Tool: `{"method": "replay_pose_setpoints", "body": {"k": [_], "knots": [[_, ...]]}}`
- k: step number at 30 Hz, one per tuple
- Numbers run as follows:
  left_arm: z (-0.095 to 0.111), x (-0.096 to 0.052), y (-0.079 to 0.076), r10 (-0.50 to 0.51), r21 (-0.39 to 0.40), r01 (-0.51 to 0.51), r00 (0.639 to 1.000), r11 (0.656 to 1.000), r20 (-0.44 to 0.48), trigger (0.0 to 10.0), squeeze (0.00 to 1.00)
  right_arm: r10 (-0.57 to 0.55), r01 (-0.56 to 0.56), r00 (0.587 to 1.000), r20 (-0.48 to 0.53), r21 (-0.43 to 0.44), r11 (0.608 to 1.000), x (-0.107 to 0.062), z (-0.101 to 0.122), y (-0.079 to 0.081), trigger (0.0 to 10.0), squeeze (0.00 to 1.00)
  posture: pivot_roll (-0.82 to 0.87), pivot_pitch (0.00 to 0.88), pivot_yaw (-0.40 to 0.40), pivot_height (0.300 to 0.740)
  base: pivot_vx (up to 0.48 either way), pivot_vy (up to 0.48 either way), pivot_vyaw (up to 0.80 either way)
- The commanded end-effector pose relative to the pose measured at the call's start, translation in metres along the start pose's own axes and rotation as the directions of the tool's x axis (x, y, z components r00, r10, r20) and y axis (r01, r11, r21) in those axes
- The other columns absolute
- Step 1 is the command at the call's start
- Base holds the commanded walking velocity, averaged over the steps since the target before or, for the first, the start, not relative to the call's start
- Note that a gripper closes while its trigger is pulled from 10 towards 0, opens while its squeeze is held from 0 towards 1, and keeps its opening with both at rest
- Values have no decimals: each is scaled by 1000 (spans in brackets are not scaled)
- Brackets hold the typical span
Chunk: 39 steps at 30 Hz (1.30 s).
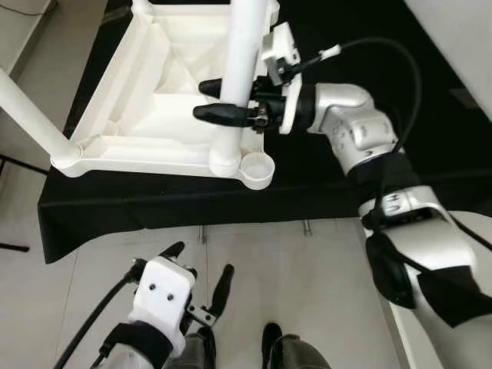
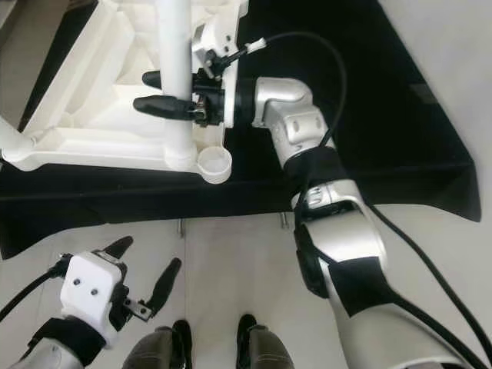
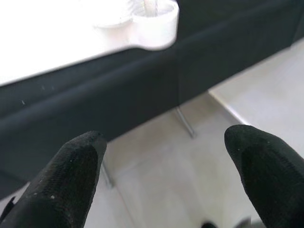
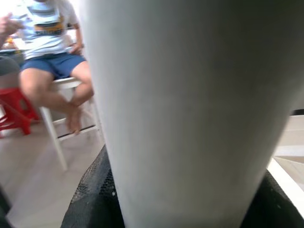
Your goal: Building children table
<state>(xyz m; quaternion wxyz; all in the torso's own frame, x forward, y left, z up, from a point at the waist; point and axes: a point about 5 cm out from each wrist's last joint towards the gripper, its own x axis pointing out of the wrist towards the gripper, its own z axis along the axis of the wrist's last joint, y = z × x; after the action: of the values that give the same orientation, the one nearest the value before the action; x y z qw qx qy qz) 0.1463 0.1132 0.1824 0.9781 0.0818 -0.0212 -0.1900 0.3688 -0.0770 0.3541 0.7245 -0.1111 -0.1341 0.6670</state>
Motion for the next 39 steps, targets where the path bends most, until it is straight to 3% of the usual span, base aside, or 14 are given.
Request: {"method": "replay_pose_setpoints", "body": {"k": [1, 7, 11, 19, 30, 33, 37, 39], "knots": [[0, -4, -2, 3, 13, -3, 1000, 1000, -6, 10000, 0, 42, -42, 999, 3, 24, 999, -1, -5, 2, 10000, 0, 67, 455, 5, 740, 0, 0, 0], [2, -10, -5, 28, 32, -28, 1000, 999, 9, 10000, 0, 189, -188, 982, -28, 20, 982, -9, 0, 5, 10000, 0, 68, 468, 12, 740, 0, 0, 0], [2, -12, -6, 34, 43, -35, 999, 998, 15, 10000, 0, 203, -203, 977, -69, 13, 979, -16, -1, 3, 10000, 0, 69, 470, 13, 740, 0, 0, 0], [2, -13, -8, 37, 55, -38, 999, 998, 18, 10000, 0, 177, -181, 977, -119, -20, 983, -15, 1, -1, 10000, 0, 67, 470, 11, 740, 0, 0, 0], [1, -11, -7, 42, 64, -44, 999, 997, 29, 10000, 0, 222, -232, 957, -185, -34, 972, -16, 4, 0, 10000, 0, 53, 465, 6, 740, 0, 0, 0], [0, -9, -6, 41, 66, -44, 999, 997, 36, 10000, 0, 263, -290, 924, -277, -60, 955, -5, 1, 4, 10000, 0, 43, 462, 3, 740, 0, 0, 0], [0, -8, -6, 42, 67, -44, 998, 997, 37, 10000, 0, 278, -310, 913, -299, -65, 948, 0, -1, 6, 10000, 0, 42, 460, 2, 740, 0, 0, 0], [0, -6, -6, 43, 71, -46, 998, 996, 42, 10000, 0, 312, -357, 885, -344, -73, 931, 12, -4, 10, 10000, 0, 36, 456, -1, 740, 0, 0, 0]]}}
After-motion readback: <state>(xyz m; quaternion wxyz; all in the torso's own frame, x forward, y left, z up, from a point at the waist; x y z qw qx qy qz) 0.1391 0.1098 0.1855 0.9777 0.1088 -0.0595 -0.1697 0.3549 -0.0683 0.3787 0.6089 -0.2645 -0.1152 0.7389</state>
